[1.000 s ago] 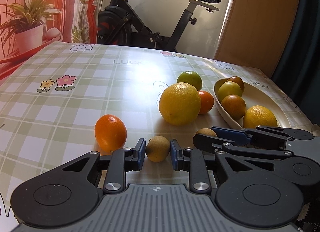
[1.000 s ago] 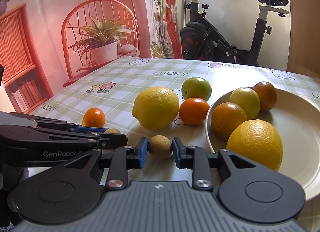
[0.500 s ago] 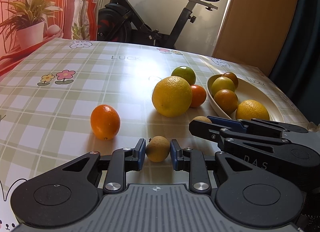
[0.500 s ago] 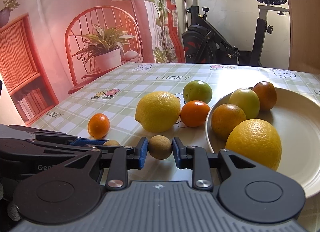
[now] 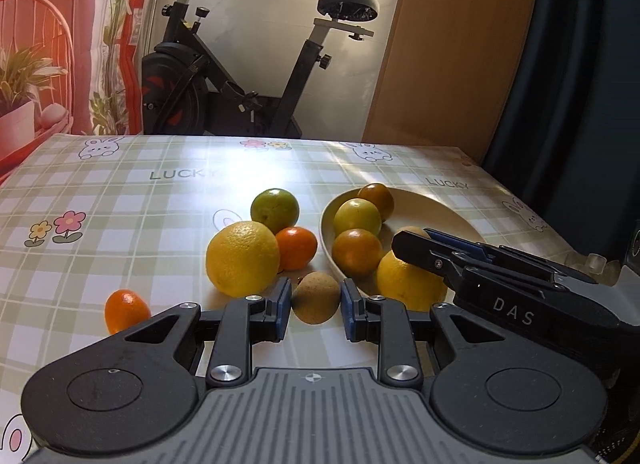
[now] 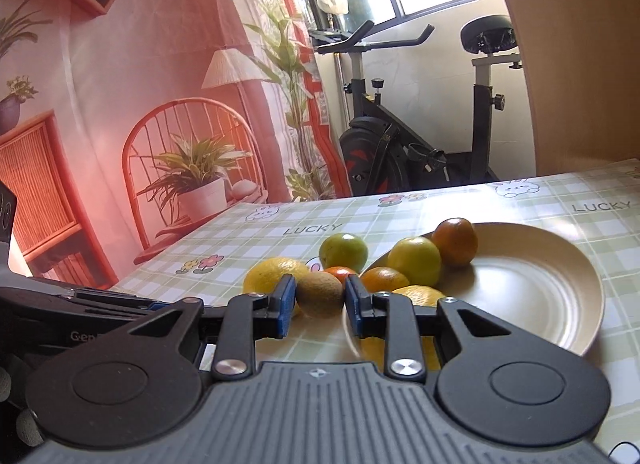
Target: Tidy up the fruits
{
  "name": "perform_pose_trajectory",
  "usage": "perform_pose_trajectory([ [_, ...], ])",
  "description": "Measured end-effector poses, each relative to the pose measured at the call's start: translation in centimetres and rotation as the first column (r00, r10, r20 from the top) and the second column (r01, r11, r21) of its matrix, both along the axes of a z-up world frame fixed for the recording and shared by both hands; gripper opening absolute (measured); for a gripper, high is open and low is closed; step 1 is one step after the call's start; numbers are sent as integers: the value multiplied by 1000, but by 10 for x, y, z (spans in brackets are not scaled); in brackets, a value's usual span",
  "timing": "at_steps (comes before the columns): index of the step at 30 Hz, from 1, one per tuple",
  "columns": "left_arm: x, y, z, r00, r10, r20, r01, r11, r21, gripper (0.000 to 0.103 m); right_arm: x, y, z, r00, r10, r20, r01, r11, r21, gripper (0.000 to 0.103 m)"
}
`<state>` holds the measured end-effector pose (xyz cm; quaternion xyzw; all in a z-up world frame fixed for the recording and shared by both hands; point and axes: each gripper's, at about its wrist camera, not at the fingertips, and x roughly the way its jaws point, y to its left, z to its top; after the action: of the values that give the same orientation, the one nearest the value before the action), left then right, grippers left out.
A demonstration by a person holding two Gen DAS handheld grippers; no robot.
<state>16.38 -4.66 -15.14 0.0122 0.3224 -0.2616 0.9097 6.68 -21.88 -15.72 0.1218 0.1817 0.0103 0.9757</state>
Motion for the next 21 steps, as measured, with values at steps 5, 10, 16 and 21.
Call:
perform_pose_trajectory([
  [5,14,-39,10,998,-64,19,64,998,-15,28,-4,-43,2,994,-113,-3,113,994,10,29],
  [10,28,-75,6,994,-109,18,110,994,-12,28,-7,-73,2,991,-133,-26,132,991,-36,29],
  [16,37,-92,-1,990,-140,-10,140,990,-3,28,-7,-88,-4,992,-123,-36,122,992,-18,29],
  [21,56,-100,1,988,-148,-40,147,989,-24,28,4,-94,-5,991,-130,-39,129,991,-30,29],
])
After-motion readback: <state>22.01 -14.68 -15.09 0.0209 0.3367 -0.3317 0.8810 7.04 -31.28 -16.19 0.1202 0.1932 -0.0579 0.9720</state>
